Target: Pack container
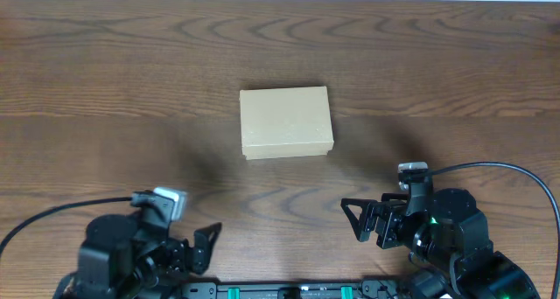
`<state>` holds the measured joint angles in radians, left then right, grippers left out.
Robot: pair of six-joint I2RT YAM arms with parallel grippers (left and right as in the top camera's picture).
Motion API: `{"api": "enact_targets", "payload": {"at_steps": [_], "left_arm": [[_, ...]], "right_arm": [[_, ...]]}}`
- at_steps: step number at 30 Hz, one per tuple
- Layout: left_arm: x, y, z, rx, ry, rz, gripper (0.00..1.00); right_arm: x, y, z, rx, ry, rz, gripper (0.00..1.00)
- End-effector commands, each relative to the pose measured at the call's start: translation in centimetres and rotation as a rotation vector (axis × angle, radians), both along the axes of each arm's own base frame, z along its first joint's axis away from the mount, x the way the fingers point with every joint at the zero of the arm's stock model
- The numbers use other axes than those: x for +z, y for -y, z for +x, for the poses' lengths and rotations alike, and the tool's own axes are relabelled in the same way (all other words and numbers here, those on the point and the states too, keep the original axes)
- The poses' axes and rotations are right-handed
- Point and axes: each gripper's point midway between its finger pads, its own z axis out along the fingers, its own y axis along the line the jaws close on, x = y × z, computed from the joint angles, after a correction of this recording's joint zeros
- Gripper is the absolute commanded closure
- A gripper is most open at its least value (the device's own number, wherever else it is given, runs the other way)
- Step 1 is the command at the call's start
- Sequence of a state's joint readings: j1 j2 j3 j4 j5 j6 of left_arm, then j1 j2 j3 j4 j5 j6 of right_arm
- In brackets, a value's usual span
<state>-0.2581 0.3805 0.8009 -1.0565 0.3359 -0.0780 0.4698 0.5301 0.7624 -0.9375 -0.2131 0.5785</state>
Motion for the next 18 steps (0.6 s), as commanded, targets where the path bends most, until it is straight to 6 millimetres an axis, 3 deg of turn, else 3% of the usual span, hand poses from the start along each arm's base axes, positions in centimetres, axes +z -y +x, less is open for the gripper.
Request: {"api": "enact_targets", "payload": {"at_steps": [1,7,18], "left_arm": [[0.3,-3.4,2.0,0.148,0.163,0.115,0.05],[-1.9,-6.1,4.9,0.31,0.35,0.125,0.05],[-6.5,-6.3,8.4,0.331,0.458,0.07,0.05]], "right_arm": [[0.1,-0.3,-0.2,0.005,-0.008,0.015,0.01],[0.1,-0.3,-0.2,0.005,-0.008,0.015,0.01],[0.1,-0.3,-0.2,0.005,-0.008,0.015,0.01]]}}
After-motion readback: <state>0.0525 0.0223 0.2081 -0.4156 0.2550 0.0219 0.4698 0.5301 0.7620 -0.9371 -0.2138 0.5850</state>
